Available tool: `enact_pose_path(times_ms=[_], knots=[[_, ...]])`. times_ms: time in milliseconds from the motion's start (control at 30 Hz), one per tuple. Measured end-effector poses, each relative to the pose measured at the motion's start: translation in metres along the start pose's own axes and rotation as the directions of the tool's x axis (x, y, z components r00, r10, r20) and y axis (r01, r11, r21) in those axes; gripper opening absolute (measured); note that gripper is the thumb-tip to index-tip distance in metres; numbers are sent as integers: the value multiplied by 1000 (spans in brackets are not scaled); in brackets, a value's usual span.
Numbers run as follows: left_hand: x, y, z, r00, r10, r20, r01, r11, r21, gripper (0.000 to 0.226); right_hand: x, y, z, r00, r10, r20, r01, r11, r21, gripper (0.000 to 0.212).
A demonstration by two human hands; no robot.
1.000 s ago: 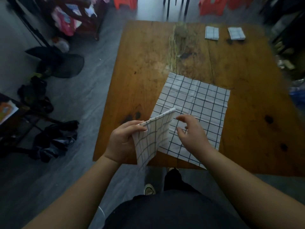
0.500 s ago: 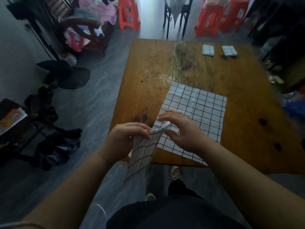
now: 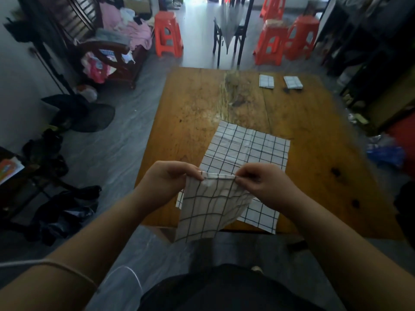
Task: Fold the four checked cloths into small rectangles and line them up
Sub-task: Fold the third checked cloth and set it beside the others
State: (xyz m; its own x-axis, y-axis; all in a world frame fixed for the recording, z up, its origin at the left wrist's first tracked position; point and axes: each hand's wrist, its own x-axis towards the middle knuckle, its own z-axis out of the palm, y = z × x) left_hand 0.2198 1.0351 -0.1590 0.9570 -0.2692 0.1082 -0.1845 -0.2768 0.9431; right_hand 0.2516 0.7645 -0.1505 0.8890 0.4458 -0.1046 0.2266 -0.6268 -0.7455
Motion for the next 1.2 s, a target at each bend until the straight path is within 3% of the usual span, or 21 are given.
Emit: enact_pose_path(times_ms=[200,300,433,600,767,967,1100,1200], knots=[[23,24,43,998,-8,-70,2,997,-83,20,-27,23,-49,996,84,3,-84,995,48,19],[40,33,71,993,-121,-12,119,987,-107,26,-39,41,-77,993,115,-13,-114,991,69,15],[64,47,110,973,-224,56,231,957,-175,17,-52,68,-111,988,146,-46,-143,988,62,12],[86,66,167,965,-261,-35,259,963,-71,13,-68,104,-143,983,180,39,-182,981,64,13],[106,80,214,966,-259,-25,258,965,-40,21,-80,128,-162,985,120,123,-134,985,112,10],[118,96,262,977,-215,-14,215,976,26,24,-88,149,-167,998,64,13,-65,989,132,12],[127,97,279,941,-339,-4,338,939,-62,30,-91,160,-167,996,64,-61,-57,993,107,13],[134,98,286,945,-325,-38,327,939,106,18,-93,164,-166,994,50,-96,-40,994,104,14]])
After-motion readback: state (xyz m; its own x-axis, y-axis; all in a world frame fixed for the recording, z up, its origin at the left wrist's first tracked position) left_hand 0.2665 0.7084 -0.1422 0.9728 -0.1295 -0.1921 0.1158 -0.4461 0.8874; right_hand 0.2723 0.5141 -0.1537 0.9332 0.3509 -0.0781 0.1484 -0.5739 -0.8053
